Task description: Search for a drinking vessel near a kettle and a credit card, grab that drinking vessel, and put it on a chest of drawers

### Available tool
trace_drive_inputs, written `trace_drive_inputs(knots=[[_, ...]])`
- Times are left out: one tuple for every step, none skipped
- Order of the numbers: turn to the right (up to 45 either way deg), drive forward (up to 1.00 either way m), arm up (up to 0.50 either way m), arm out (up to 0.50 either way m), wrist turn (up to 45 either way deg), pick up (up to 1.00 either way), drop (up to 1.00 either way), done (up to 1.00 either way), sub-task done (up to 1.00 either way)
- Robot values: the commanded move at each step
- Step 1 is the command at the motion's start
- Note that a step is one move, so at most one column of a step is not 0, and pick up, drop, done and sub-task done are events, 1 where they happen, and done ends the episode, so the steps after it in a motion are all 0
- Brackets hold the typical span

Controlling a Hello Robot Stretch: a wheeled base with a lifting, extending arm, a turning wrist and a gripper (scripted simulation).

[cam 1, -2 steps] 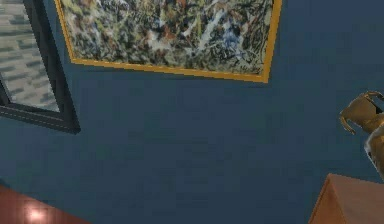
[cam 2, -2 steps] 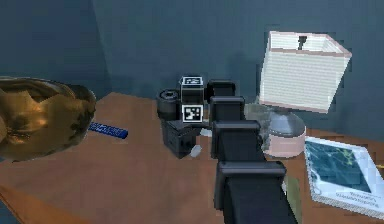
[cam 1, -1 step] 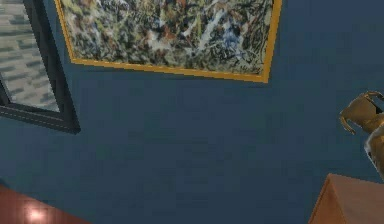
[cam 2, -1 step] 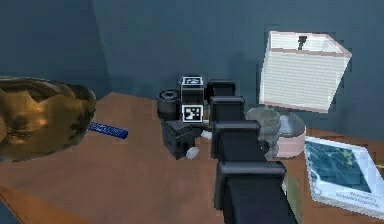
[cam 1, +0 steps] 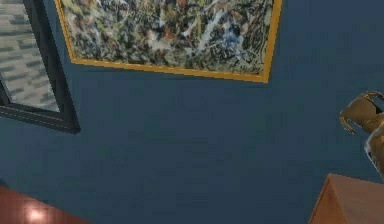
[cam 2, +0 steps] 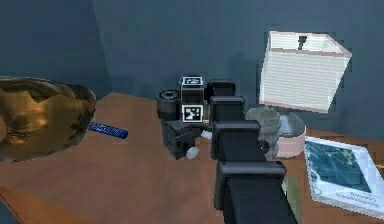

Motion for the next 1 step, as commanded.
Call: trace_drive_inputs(knots=[[0.0,0.0,0.0,0.0,0.0,0.0,1.0,0.0,0.0]])
